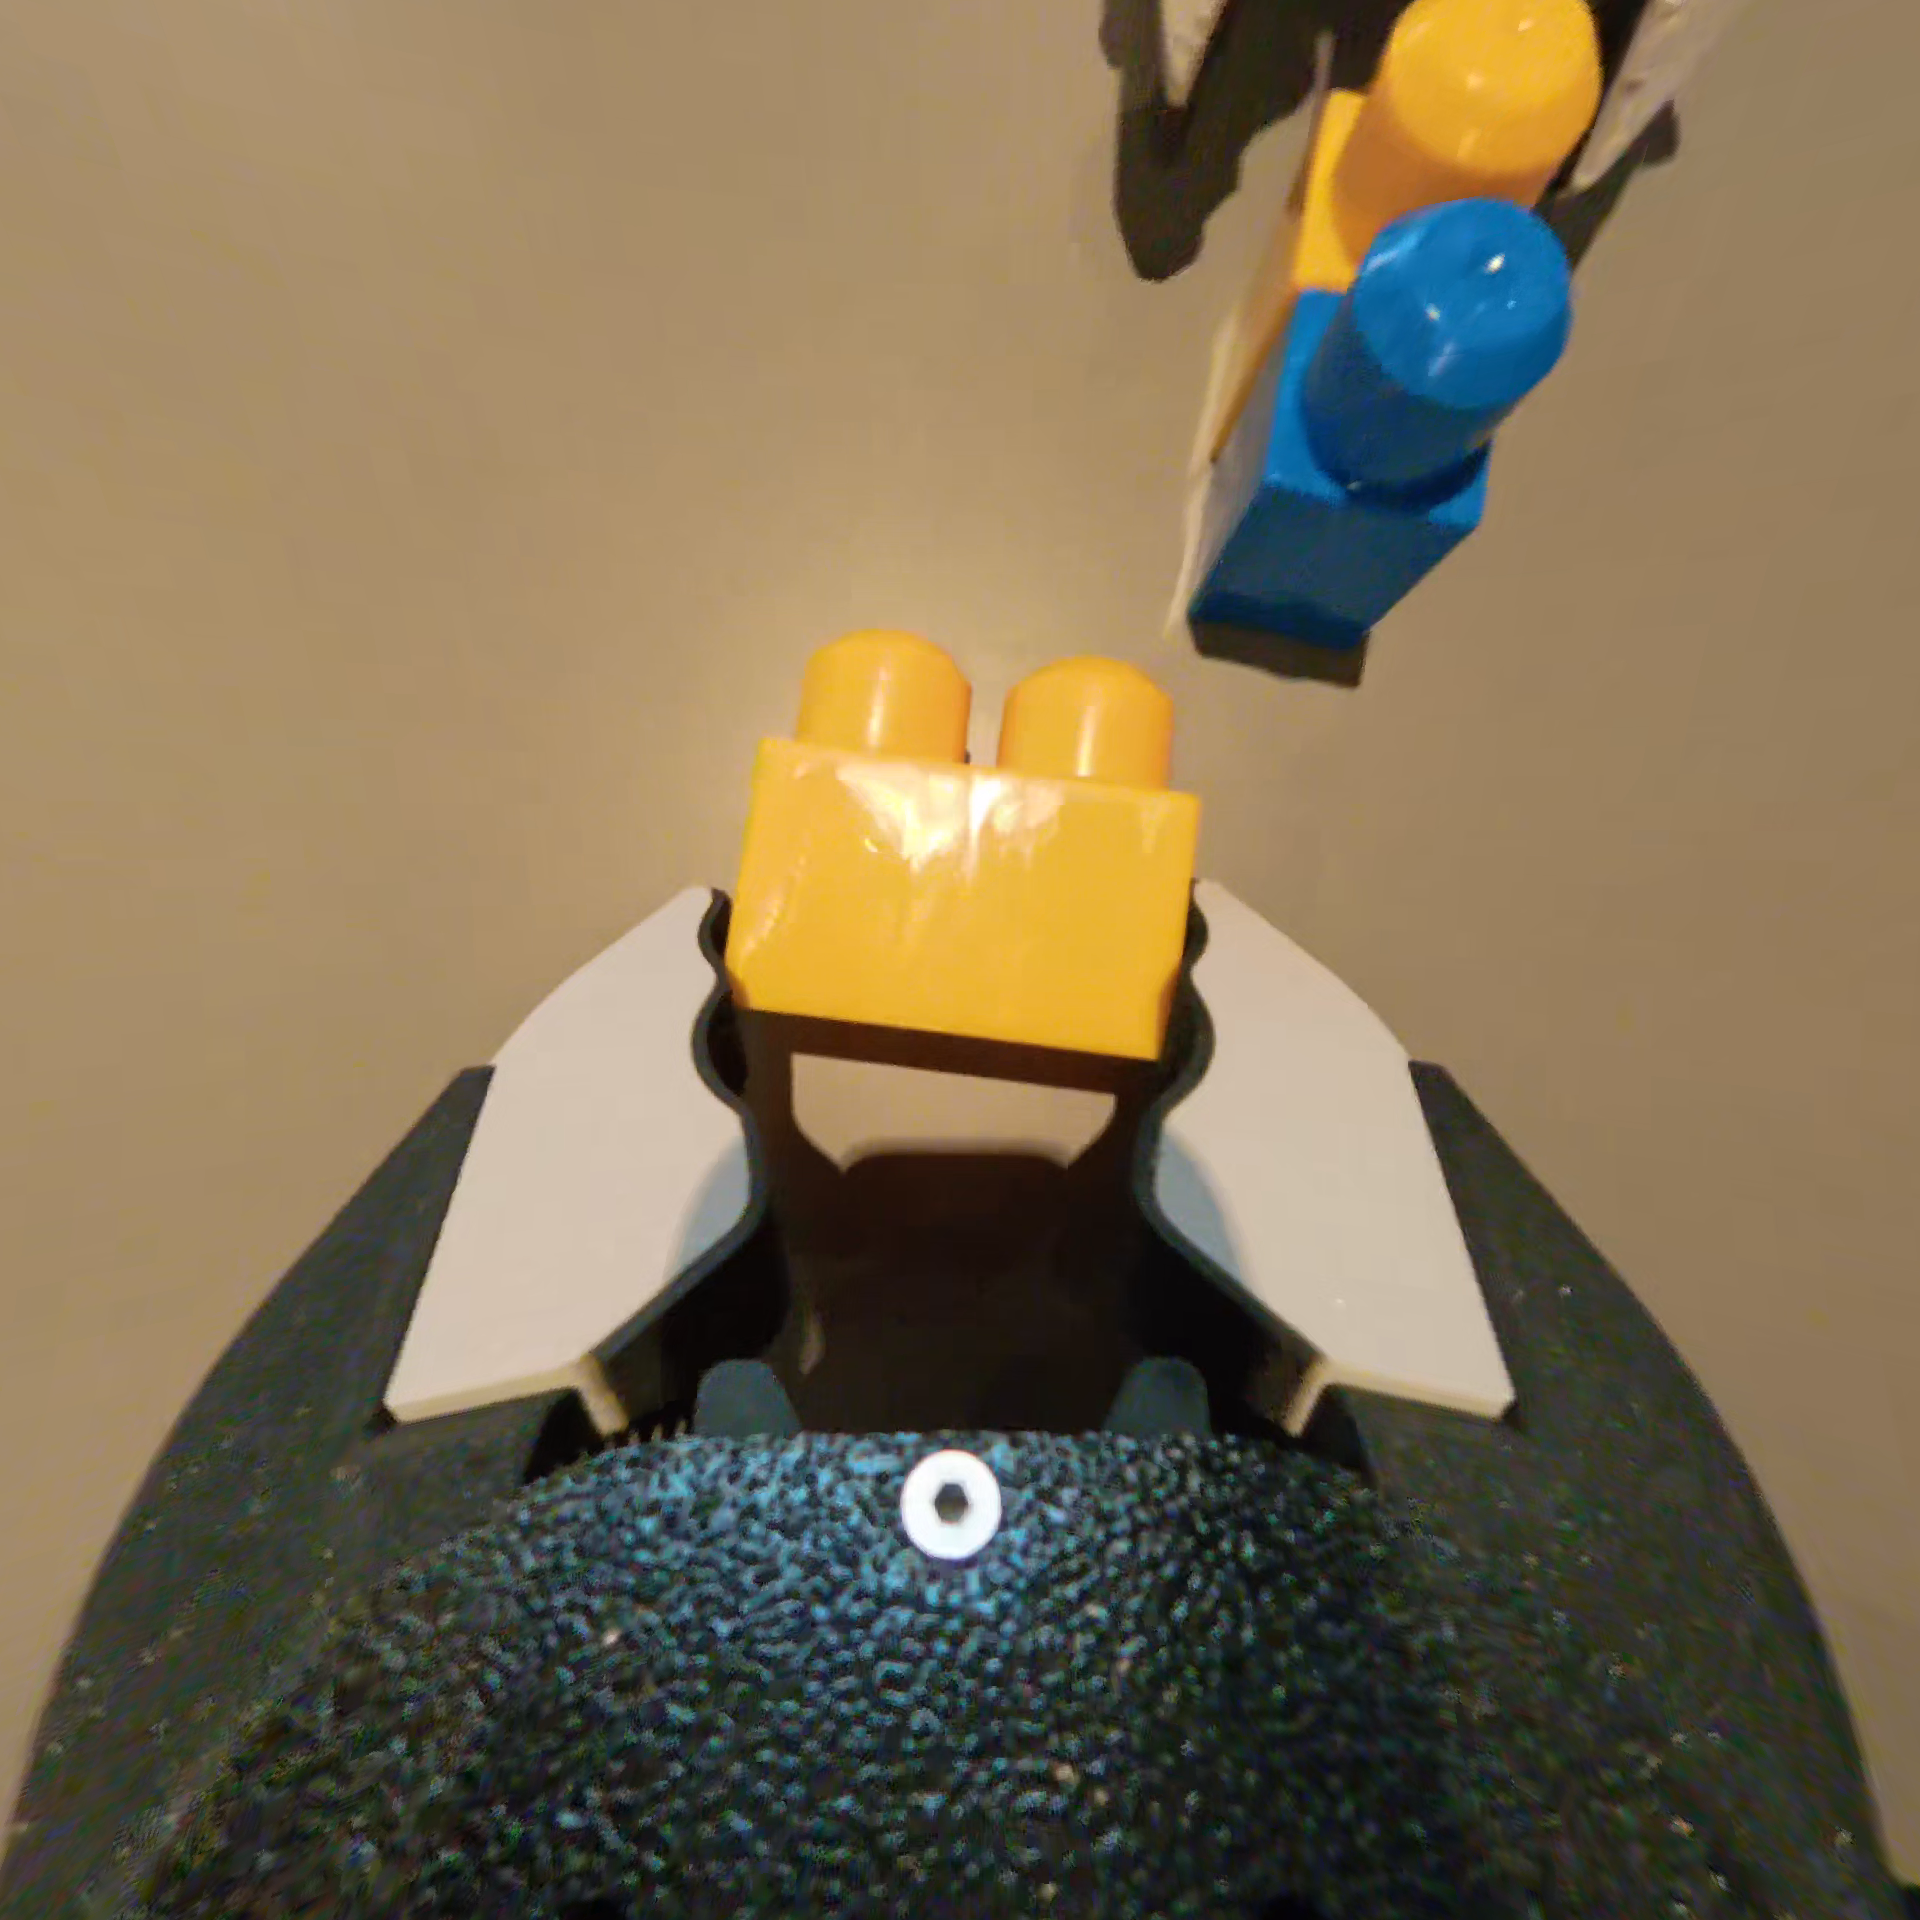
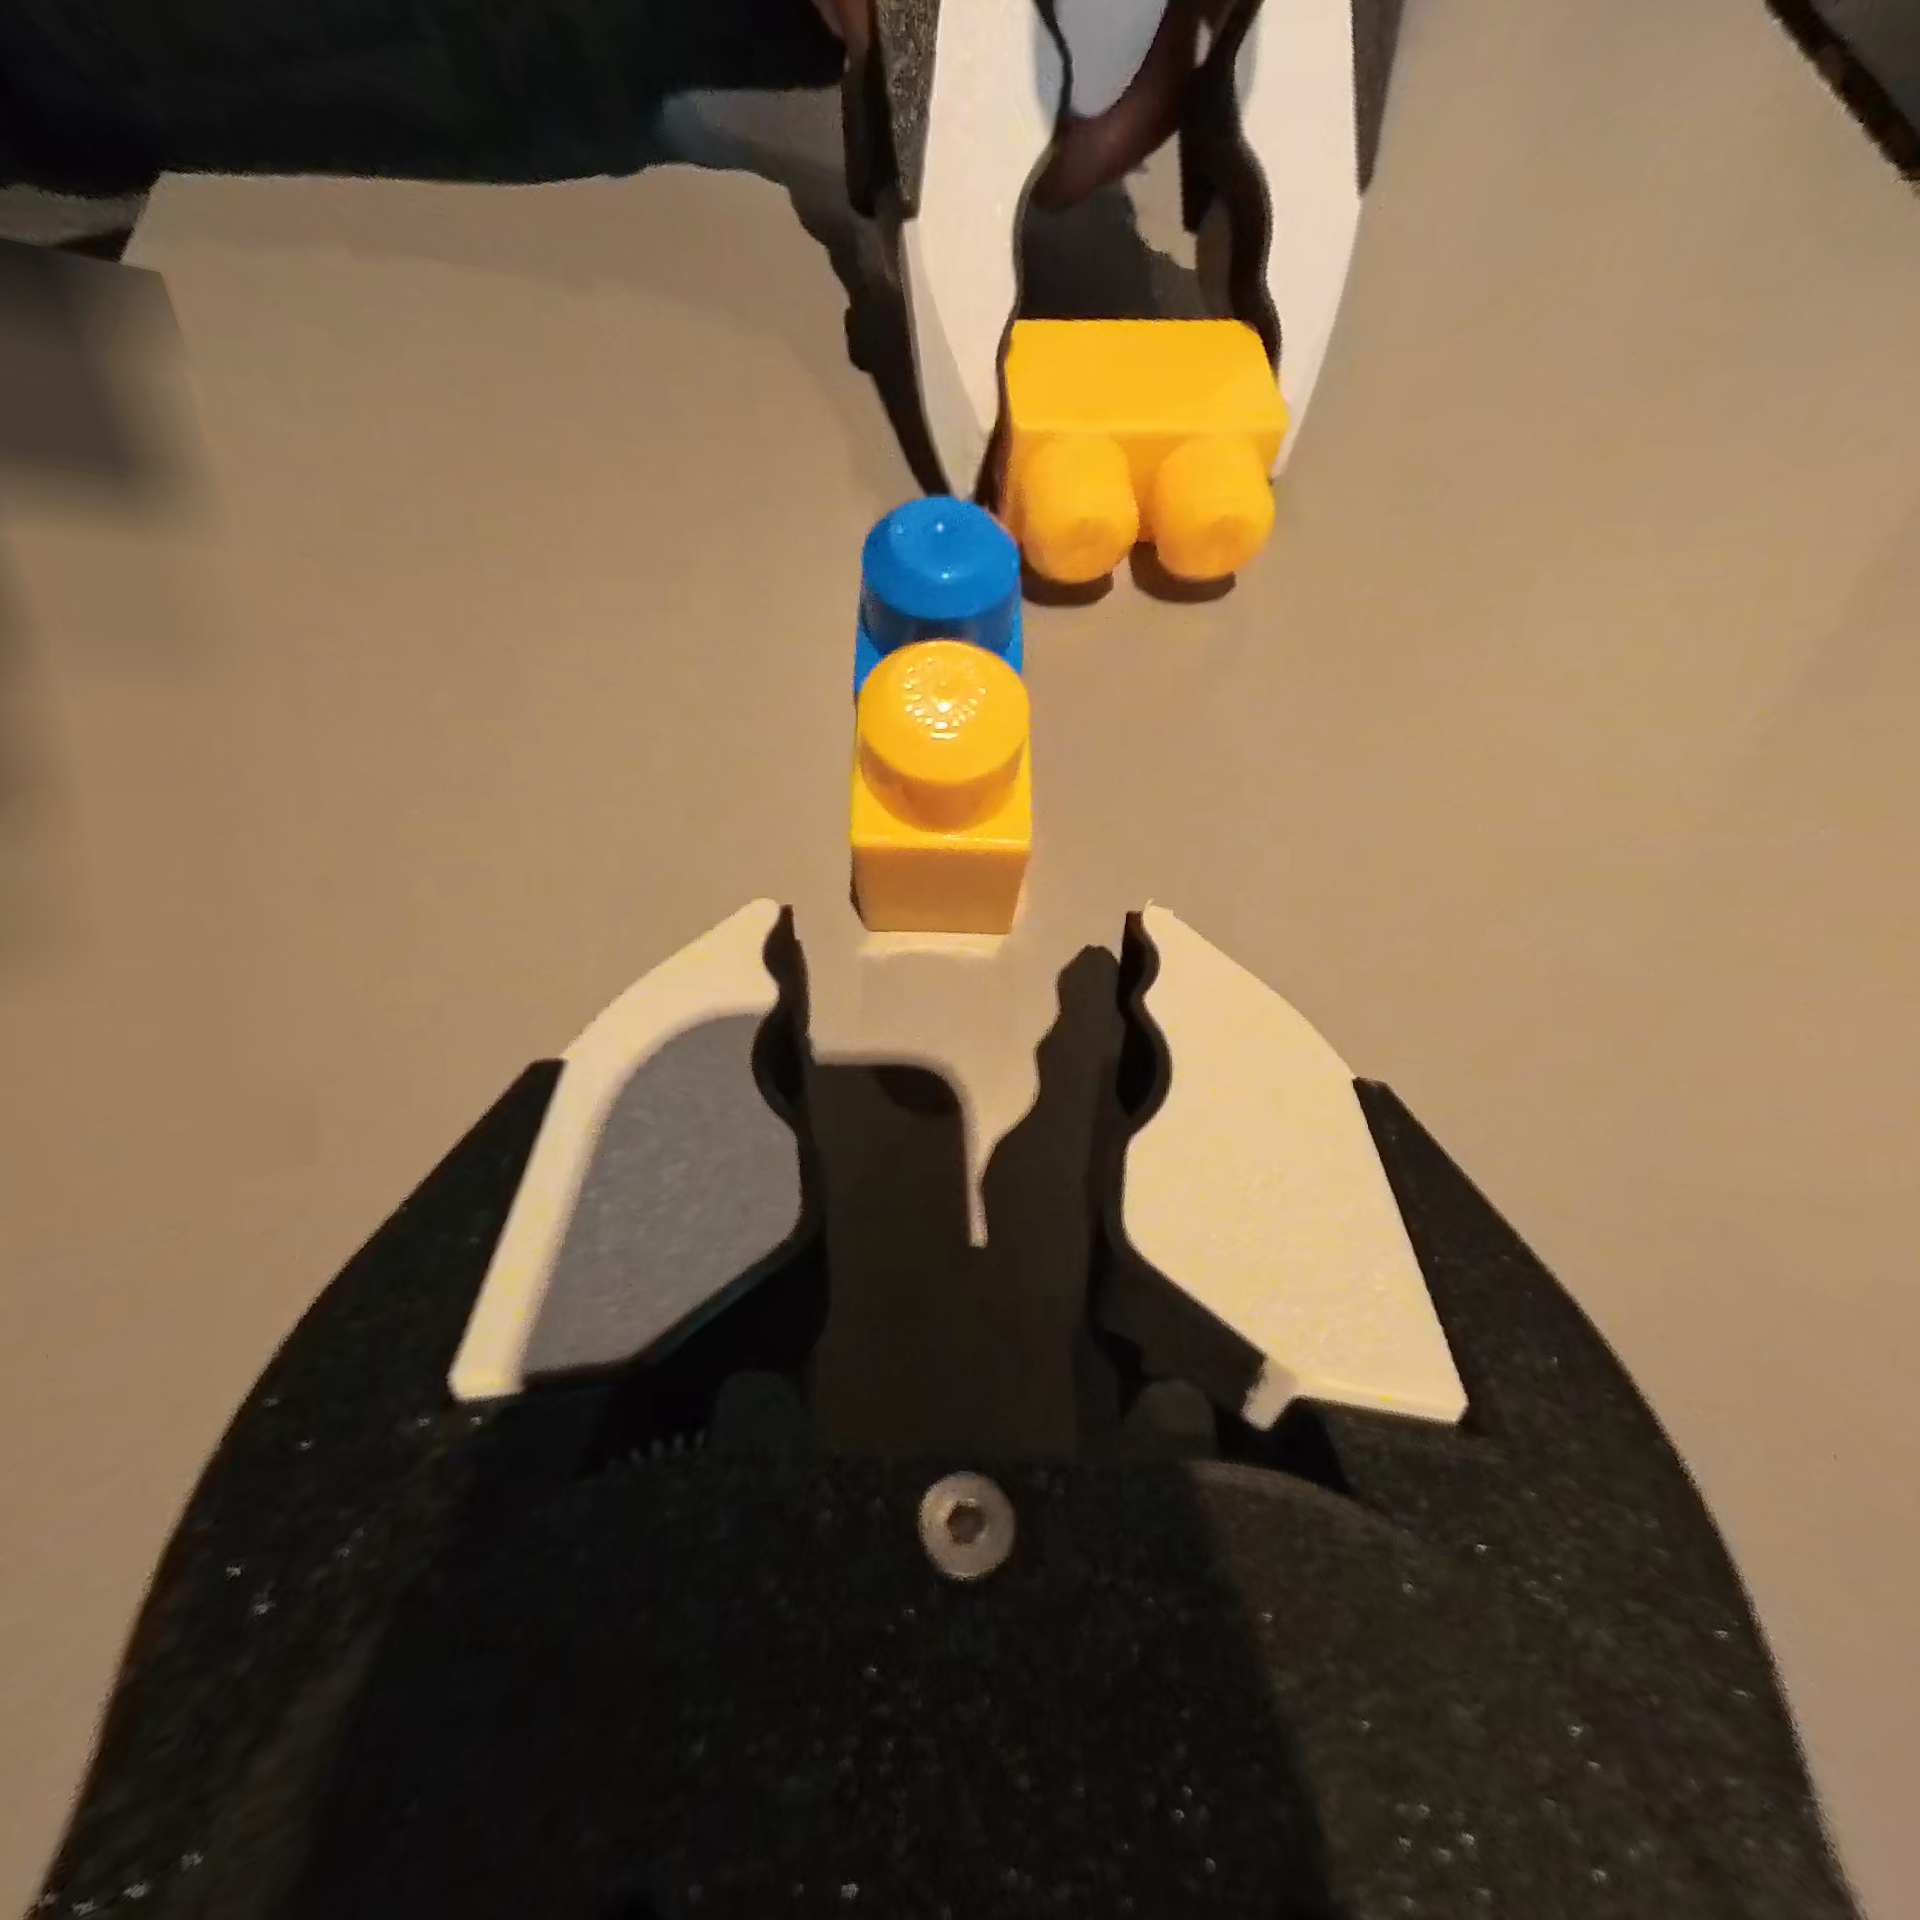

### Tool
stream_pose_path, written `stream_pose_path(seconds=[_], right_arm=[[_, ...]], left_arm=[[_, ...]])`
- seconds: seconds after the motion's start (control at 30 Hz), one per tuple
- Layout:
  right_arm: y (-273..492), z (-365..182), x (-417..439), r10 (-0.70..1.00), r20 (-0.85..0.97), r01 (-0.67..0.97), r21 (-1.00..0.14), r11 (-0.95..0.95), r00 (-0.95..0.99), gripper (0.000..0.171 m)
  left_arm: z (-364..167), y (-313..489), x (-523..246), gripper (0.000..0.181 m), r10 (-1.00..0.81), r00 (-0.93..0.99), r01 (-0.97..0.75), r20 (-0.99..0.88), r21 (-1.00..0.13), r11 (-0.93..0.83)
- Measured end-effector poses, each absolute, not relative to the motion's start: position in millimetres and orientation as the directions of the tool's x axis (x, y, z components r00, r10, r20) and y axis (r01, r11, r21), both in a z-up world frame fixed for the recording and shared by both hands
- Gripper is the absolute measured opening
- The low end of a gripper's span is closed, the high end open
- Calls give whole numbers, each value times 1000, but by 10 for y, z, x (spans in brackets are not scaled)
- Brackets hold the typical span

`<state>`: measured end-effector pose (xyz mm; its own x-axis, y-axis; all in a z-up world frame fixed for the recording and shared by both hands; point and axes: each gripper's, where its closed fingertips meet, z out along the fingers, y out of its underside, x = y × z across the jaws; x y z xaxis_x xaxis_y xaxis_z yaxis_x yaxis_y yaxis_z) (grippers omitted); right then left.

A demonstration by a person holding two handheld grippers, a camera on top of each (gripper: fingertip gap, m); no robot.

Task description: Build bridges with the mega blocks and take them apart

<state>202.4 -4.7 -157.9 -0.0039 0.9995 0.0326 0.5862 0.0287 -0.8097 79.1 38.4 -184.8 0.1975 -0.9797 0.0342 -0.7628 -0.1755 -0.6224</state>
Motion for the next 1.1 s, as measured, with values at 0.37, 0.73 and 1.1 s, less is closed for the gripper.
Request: stream_pose_path(seconds=[0.37, 0.73, 1.1], right_arm=[[60, -745, 1930, 920, 370, 326, -892, 313, 129, 57], [-276, -619, 1742, 755, 649, 308, -740, 598, 94, 53], [-410, -677, 1530, 609, 789, 307, -602, 737, 85, 63]], left_arm=[[-753, -330, 1094, 77, -909, -274, -257, 316, -934, -247], [-631, -472, 1382, 77, -875, -345, -204, 340, -937, -284], [-626, -600, 1508, 76, -815, -389, -237, 430, -902, -362]])
